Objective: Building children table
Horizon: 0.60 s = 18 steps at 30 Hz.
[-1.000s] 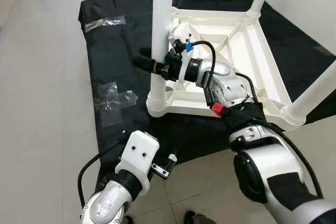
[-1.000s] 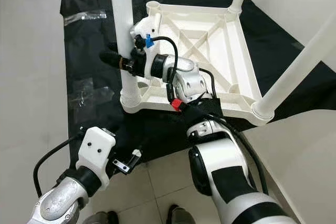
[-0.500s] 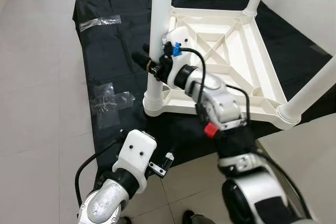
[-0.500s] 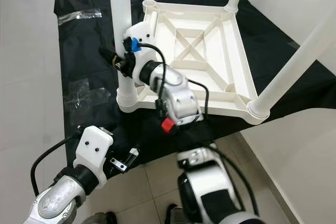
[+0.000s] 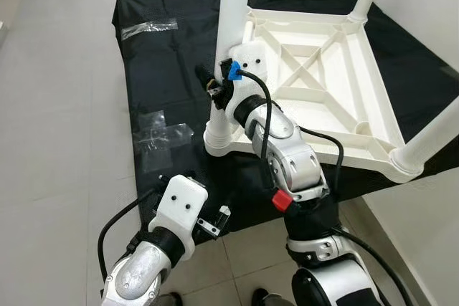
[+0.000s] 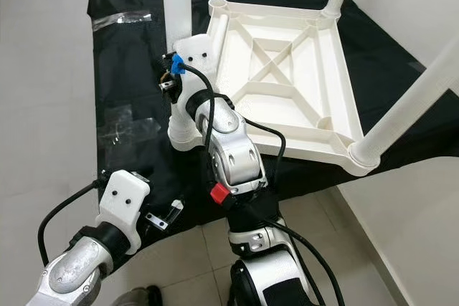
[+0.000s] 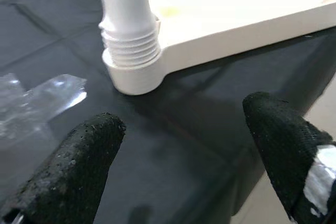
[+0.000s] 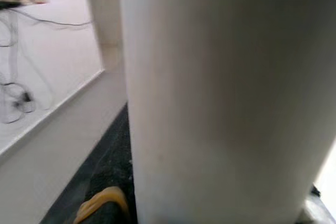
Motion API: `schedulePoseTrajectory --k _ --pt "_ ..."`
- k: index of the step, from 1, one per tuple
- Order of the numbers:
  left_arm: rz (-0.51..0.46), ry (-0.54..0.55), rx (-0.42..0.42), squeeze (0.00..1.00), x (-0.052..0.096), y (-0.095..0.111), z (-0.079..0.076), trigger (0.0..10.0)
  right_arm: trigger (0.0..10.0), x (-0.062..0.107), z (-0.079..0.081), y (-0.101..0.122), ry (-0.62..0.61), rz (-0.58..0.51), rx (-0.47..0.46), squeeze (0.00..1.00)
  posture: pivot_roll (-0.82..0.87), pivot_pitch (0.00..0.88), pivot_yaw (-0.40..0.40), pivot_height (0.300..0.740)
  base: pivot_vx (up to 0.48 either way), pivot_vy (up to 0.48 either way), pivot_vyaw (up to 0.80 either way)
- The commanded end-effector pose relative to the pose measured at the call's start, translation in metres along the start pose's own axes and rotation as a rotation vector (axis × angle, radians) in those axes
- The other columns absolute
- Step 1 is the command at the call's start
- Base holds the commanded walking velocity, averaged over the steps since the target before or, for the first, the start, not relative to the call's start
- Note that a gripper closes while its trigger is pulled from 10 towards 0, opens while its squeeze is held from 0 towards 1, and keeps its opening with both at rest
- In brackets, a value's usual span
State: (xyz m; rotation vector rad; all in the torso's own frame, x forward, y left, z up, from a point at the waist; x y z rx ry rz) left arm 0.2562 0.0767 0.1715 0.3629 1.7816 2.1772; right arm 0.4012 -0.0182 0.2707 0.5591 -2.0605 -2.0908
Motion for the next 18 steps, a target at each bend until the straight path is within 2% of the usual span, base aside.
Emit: schedulePoseTrajectory --k 1,2,4,6,7,8,9,12,13,15,17,18 --pt "0.016 -0.011 -0.002 0.0 0.001 -0.005 0.0 10.0 10.0 0.017 -0.032 -0.069 -0.229 0.241 0.004 0.0 0.14 0.234 -0.043 0.74 0.0 0.0 0.0" --pt "0.016 -0.011 -0.002 0.0 0.001 -0.005 0.0 10.0 10.0 0.017 -0.032 -0.069 -0.229 0.241 0.004 0.0 0.14 0.234 -0.043 0.74 0.0 0.0 0.0" --pt "0.015 -0.01 -0.01 0.0 0.0 -0.005 0.002 10.0 10.0 0.023 -0.042 -0.072 -0.342 0.252 0.013 0.0 0.14 0.235 -0.043 0.74 0.0 0.0 0.0" --pt "0.014 -0.008 -0.016 0.0 -0.001 -0.005 0.004 10.0 10.0 0.033 -0.062 -0.076 -0.499 0.269 0.014 0.0 0.15 0.239 -0.045 0.74 0.0 0.0 0.0" --pt "0.014 -0.008 -0.016 0.0 -0.001 -0.005 0.004 10.0 10.0 0.033 -0.062 -0.076 -0.499 0.269 0.014 0.0 0.15 0.239 -0.045 0.74 0.0 0.0 0.0" --pt "0.014 -0.006 -0.017 0.0 -0.001 -0.005 0.005 10.0 10.0 0.04 -0.073 -0.079 -0.583 0.282 0.011 0.0 0.15 0.24 -0.045 0.74 0.0 0.0 0.0" --pt "0.014 -0.006 -0.017 0.0 -0.001 -0.005 0.005 10.0 10.0 0.04 -0.073 -0.079 -0.583 0.282 0.011 0.0 0.15 0.24 -0.045 0.74 0.0 0.0 0.0" --pt "0.015 -0.006 -0.02 0.0 -0.001 -0.006 0.005 10.0 10.0 0.057 -0.094 -0.082 -0.76 0.294 -0.013 0.0 0.15 0.242 -0.046 0.74 0.0 0.0 0.0" --pt "0.015 -0.006 -0.02 0.0 -0.001 -0.006 0.005 10.0 10.0 0.057 -0.094 -0.082 -0.76 0.294 -0.013 0.0 0.15 0.242 -0.046 0.74 0.0 0.0 0.0" --pt "0.016 -0.007 -0.021 0.0 -0.001 -0.006 0.006 10.0 10.0 0.07 -0.103 -0.082 -0.89 0.312 -0.031 0.0 0.15 0.245 -0.044 0.74 0.0 0.0 0.0" --pt "0.016 -0.007 -0.021 0.0 -0.001 -0.006 0.006 10.0 10.0 0.07 -0.103 -0.082 -0.89 0.312 -0.031 0.0 0.15 0.245 -0.044 0.74 0.0 0.0 0.0" --pt "0.015 -0.008 -0.022 0.0 -0.001 -0.006 0.006 10.0 10.0 0.077 -0.106 -0.082 -0.963 0.325 -0.026 0.0 0.15 0.248 -0.043 0.74 0.0 0.0 0.0"
Point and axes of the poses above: a point about 5 cm out from each wrist's last joint towards the gripper, its own x axis pointing back from the gripper into the wrist, its own y axis along the axis of the wrist's last joint, z = x × y, the point moved 6 cm from there along -x, pointing out of the wrist towards the gripper, and after that the axes turned 2 degrees about -x, right-handed, at the moved point
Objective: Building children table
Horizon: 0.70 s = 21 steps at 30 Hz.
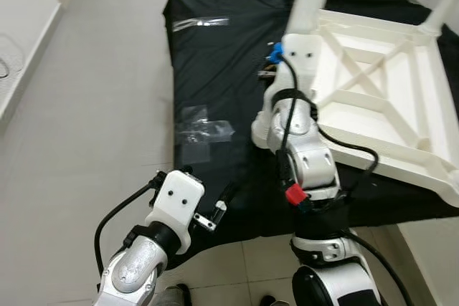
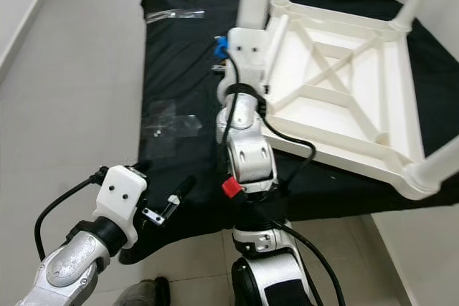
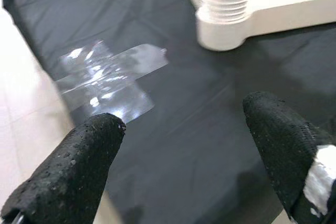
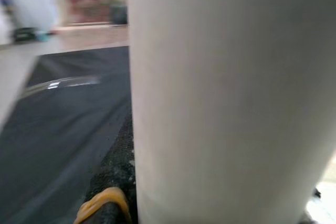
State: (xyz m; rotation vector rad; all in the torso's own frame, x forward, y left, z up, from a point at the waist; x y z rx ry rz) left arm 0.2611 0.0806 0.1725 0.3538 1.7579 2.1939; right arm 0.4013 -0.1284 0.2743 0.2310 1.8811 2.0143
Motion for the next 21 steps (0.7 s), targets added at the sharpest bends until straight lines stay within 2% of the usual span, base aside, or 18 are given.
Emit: schedulePoseTrajectory --k 1,8,14,15,16,18,21 --pt "0.017 -0.011 -0.001 0.0 0.001 -0.006 0.0 10.0 10.0 0.028 -0.032 -0.09 -0.266 0.321 0.098 0.0 0.15 0.248 -0.044 0.74 0.0 0.0 0.0" --pt "0.017 -0.014 -0.002 0.0 0.0 -0.006 0.0 10.0 10.0 0.028 -0.045 -0.084 -0.414 0.277 0.033 0.0 0.16 0.25 -0.041 0.74 0.0 0.0 0.0" --pt "0.012 -0.023 0.002 0.0 -0.001 -0.004 -0.002 10.0 10.0 0.019 -0.06 -0.076 -0.492 0.24 0.048 0.0 0.16 0.251 -0.042 0.74 0.0 0.0 0.0" --pt "0.009 -0.04 0.004 0.0 -0.001 -0.004 -0.006 10.0 10.0 0.014 -0.076 -0.075 -0.553 0.238 0.092 0.0 0.16 0.252 -0.036 0.74 0.0 0.0 0.0" --pt "0.009 -0.045 0.005 0.0 -0.001 -0.004 -0.007 10.0 10.0 0.013 -0.082 -0.074 -0.577 0.234 0.114 0.0 0.16 0.252 -0.036 0.74 0.0 0.0 0.0" --pt "0.009 -0.047 0.005 0.0 -0.001 -0.004 -0.008 10.0 10.0 0.012 -0.086 -0.073 -0.59 0.231 0.128 0.0 0.16 0.252 -0.036 0.74 0.0 0.0 0.0" --pt "0.01 -0.071 0.021 0.0 -0.001 -0.004 -0.013 10.0 10.0 0.008 -0.089 -0.075 -0.601 0.241 0.096 0.0 0.16 0.25 -0.03 0.74 0.0 0.0 0.0"
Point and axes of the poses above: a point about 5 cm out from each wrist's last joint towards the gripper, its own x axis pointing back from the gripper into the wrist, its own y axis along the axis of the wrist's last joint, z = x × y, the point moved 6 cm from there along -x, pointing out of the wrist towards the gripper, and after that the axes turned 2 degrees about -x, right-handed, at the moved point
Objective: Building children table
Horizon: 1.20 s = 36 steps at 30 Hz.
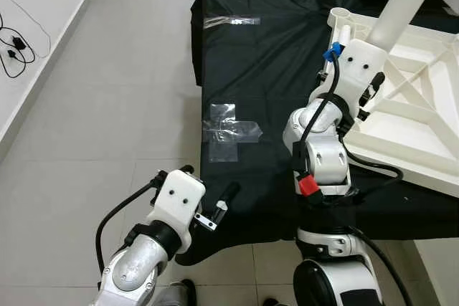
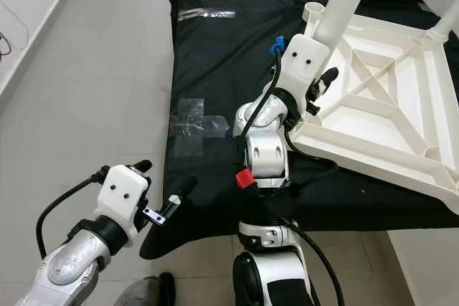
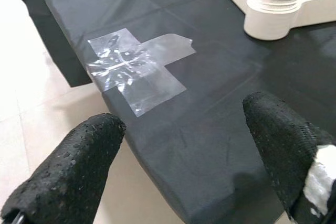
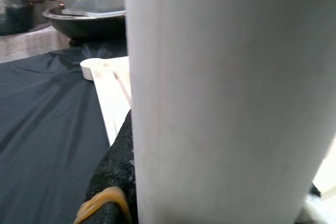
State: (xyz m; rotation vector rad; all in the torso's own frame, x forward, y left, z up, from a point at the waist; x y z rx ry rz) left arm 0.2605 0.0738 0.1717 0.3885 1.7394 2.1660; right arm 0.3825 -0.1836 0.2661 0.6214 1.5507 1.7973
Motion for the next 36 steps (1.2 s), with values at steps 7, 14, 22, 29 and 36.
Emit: schedulePoseTrajectory --k 7,14,22,29,36 --pt "0.0 -0.191 0.05 0.0 0.006 0.0 -0.035 10.0 10.0 0.006 -0.015 -0.075 -0.056 0.216 0.146 0.0 0.16 0.25 -0.034 0.74 0.0 0.0 0.0" --pt "-0.003 -0.187 0.06 0.0 0.007 0.001 -0.038 10.0 10.0 0.01 -0.006 -0.074 -0.024 0.217 0.121 1.0 0.16 0.249 -0.033 0.74 0.0 0.0 0.0" --pt "0.005 -0.188 0.049 0.0 0.007 -0.002 -0.039 10.0 10.0 0.013 0.004 -0.066 0.028 0.186 0.082 0.0 0.16 0.243 -0.035 0.74 0.0 0.0 0.0" --pt "0.009 -0.178 0.039 0.0 0.008 -0.005 -0.038 10.0 10.0 0.013 0.009 -0.057 0.075 0.137 0.078 0.0 0.15 0.23 -0.035 0.74 0.0 0.0 0.0" --pt "0.008 -0.161 0.031 0.0 0.007 -0.005 -0.034 10.0 10.0 0.017 0.014 -0.061 0.117 0.161 0.054 0.0 0.15 0.227 -0.033 0.74 0.0 0.0 0.0"
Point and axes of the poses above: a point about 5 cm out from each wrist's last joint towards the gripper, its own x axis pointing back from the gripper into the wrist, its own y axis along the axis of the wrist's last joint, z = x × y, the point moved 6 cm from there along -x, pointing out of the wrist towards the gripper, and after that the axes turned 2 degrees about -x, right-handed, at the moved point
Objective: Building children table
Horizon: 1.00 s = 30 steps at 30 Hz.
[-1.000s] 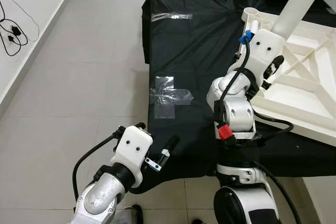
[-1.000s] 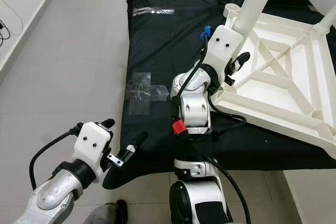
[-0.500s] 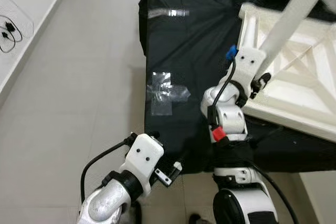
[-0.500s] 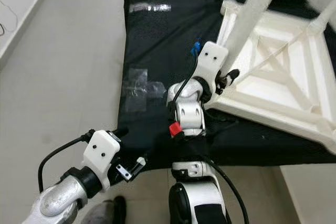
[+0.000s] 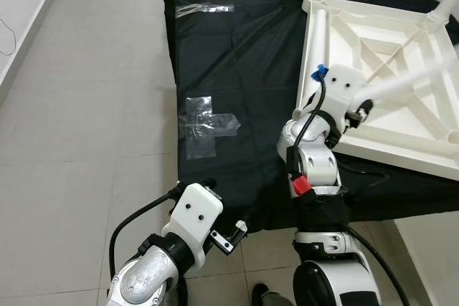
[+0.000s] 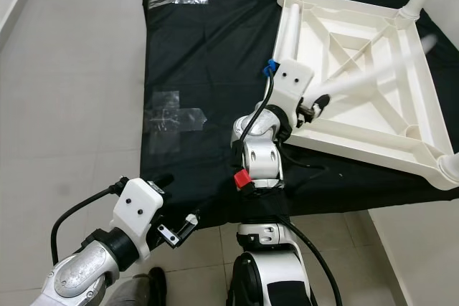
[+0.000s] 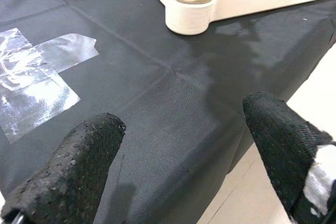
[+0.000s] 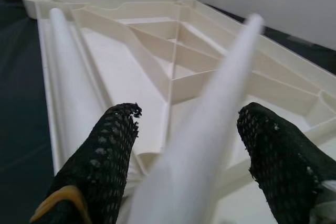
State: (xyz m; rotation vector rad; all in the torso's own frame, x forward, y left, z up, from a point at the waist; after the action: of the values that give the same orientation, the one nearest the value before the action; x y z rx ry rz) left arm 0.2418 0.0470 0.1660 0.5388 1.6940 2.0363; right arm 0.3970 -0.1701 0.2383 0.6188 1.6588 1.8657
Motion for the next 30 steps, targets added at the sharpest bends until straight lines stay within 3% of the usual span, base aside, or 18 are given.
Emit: schedulePoseTrajectory --k 1,5,6,7,8,10,14,15,16,18,19,23,25,26,30 --pt "0.021 0.001 -0.011 0.0 0.001 -0.006 0.001 10.0 0.0 0.012 0.002 -0.038 0.029 0.14 -0.011 0.0 0.15 0.222 -0.035 0.74 0.0 0.0 0.0" --pt "0.019 0.013 -0.023 0.0 0.0 -0.006 0.005 10.0 0.0 0.009 0.006 -0.044 0.064 0.175 -0.016 0.0 0.15 0.219 -0.034 0.74 0.0 0.0 0.0" --pt "0.019 0.018 -0.022 0.0 0.0 -0.006 0.007 10.0 4.1 0.007 0.007 -0.038 0.078 0.148 -0.013 0.0 0.15 0.219 -0.034 0.74 0.0 0.0 0.0" --pt "0.019 0.021 -0.021 0.0 0.0 -0.006 0.007 10.0 4.1 0.006 0.009 -0.034 0.086 0.129 -0.01 0.0 0.15 0.219 -0.034 0.74 0.0 0.0 0.0" --pt "0.021 0.023 -0.027 0.0 0.0 -0.007 0.008 10.0 10.0 0.004 0.011 -0.027 0.099 0.097 -0.016 0.0 0.15 0.22 -0.034 0.74 0.0 0.0 0.0" --pt "0.023 0.023 -0.032 0.0 0.0 -0.007 0.008 10.0 10.0 0.002 0.012 -0.021 0.107 0.078 -0.021 0.0 0.15 0.22 -0.034 0.74 0.0 0.0 0.0" --pt "0.025 0.025 -0.03 0.0 -0.001 -0.008 0.008 10.0 10.0 -0.014 0.016 0.023 0.119 -0.059 -0.059 0.0 0.15 0.22 -0.039 0.74 0.0 0.0 0.0" --pt "0.025 0.025 -0.03 0.0 -0.001 -0.008 0.008 10.0 10.0 -0.014 0.016 0.023 0.119 -0.059 -0.059 0.0 0.15 0.22 -0.039 0.74 0.0 0.0 0.0" --pt "0.023 0.027 -0.03 0.0 -0.002 -0.008 0.008 10.0 10.0 -0.023 0.021 0.052 0.138 -0.119 -0.094 0.0 0.14 0.223 -0.039 0.74 0.0 0.0 0.0" --pt "0.023 0.028 -0.03 0.0 -0.003 -0.008 0.009 10.0 10.0 -0.025 0.023 0.061 0.148 -0.136 -0.106 0.0 0.14 0.223 -0.039 0.74 0.0 0.0 0.0" --pt "0.022 0.029 -0.032 0.0 -0.004 -0.009 0.009 10.0 10.0 -0.031 0.028 0.072 0.2 -0.142 -0.135 1.0 0.14 0.224 -0.04 0.74 0.0 0.0 0.0" --pt "0.023 0.032 -0.032 0.0 -0.004 -0.009 0.01 10.0 10.0 -0.041 0.027 0.081 0.204 -0.119 -0.183 1.0 0.14 0.222 -0.041 0.74 0.0 0.0 0.0" --pt "0.024 0.033 -0.034 0.0 -0.004 -0.009 0.01 10.0 10.0 -0.058 0.017 0.074 0.137 -0.041 -0.195 1.0 0.15 0.221 -0.043 0.74 0.0 0.0 0.0" --pt "0.024 0.032 -0.033 0.0 -0.003 -0.009 0.009 10.0 10.0 -0.068 0.011 0.066 0.114 0.027 -0.202 0.0 0.14 0.223 -0.04 0.74 0.0 0.0 0.0" --pt "0.026 0.03 -0.034 0.0 -0.003 -0.01 0.009 10.0 10.0 -0.089 -0.003 0.044 0.067 0.178 -0.183 0.0 0.14 0.224 -0.043 0.74 0.0 0.0 0.0"
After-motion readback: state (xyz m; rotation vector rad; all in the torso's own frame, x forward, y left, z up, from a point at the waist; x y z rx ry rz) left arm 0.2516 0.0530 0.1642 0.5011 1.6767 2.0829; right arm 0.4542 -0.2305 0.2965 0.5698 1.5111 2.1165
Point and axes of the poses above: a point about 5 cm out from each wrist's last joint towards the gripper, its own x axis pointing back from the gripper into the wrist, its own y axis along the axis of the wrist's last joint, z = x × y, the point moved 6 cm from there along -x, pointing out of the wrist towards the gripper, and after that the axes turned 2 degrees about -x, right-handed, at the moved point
